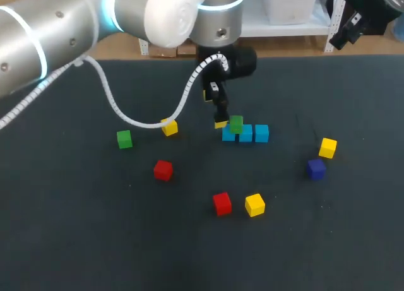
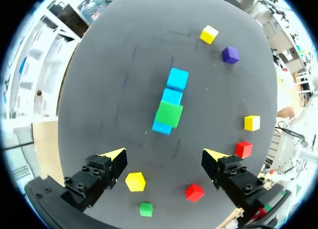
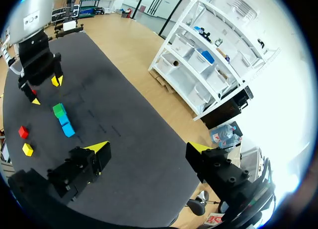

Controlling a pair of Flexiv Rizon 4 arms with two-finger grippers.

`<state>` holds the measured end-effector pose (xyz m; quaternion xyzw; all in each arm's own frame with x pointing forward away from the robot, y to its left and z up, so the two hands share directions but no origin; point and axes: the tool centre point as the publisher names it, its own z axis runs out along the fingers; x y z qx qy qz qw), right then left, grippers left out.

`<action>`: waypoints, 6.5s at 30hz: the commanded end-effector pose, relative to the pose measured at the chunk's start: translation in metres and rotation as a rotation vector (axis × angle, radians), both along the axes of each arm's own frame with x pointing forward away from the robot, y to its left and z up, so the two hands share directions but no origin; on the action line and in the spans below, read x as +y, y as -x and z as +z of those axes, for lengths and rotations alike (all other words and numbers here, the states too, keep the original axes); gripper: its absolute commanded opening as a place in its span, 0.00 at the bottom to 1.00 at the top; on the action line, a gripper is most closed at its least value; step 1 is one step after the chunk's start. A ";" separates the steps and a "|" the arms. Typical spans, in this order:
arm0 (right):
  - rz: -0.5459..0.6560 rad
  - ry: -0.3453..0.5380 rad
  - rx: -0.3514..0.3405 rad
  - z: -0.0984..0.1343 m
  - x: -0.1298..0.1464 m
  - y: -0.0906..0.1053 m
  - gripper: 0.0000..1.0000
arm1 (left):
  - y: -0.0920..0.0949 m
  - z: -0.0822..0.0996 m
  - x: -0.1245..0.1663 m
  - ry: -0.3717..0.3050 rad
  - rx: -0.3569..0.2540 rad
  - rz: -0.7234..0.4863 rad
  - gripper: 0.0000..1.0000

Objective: Place the blue cubes, place green cubes on the blue cubes, place the yellow cubes on the green cubes, then place the red cubes on the yellow cubes, and place purple cube on the red cubes.

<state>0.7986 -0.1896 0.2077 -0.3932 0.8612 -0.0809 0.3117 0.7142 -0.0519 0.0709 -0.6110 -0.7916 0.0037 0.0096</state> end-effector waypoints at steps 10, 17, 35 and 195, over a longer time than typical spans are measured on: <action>-0.004 0.001 -0.008 -0.001 0.000 0.002 1.00 | 0.014 0.012 0.069 -0.016 -0.021 0.090 1.00; -0.004 0.001 -0.008 -0.001 0.000 0.002 1.00 | 0.030 0.020 0.132 -0.030 -0.006 0.136 1.00; -0.004 0.001 -0.008 -0.001 0.000 0.002 1.00 | 0.067 -0.002 0.195 0.045 0.102 0.083 1.00; -0.004 0.001 -0.008 -0.001 0.000 0.002 1.00 | -0.026 0.030 -0.033 0.026 0.048 -0.335 0.00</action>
